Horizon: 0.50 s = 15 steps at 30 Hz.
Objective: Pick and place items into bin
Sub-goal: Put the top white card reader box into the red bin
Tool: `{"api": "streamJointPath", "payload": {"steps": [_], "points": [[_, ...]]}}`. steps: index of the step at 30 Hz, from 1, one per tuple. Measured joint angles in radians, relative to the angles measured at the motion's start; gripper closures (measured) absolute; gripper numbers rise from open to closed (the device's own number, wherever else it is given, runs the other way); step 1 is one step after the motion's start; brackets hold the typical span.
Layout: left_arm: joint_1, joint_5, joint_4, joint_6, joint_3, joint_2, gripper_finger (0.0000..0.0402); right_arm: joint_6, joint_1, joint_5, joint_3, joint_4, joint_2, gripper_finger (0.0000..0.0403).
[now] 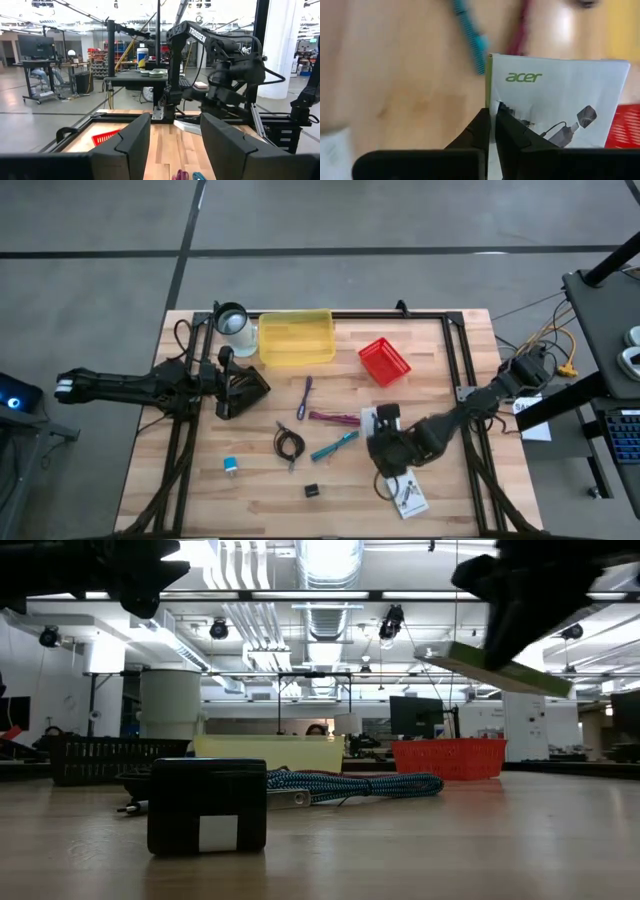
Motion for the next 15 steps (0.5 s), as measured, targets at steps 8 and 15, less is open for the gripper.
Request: {"api": "streamJointPath", "payload": {"steps": [8,15], "points": [[0.000,0.000,0.000,0.000,0.000,0.000,0.0242,0.007,-0.133,0.002,0.050,0.001,0.000,0.0394],[0.000,0.000,0.000,0.017,0.000,0.000,0.0242,0.081,-0.279,-0.002,0.108,-0.039,-0.003,0.0394]]}}
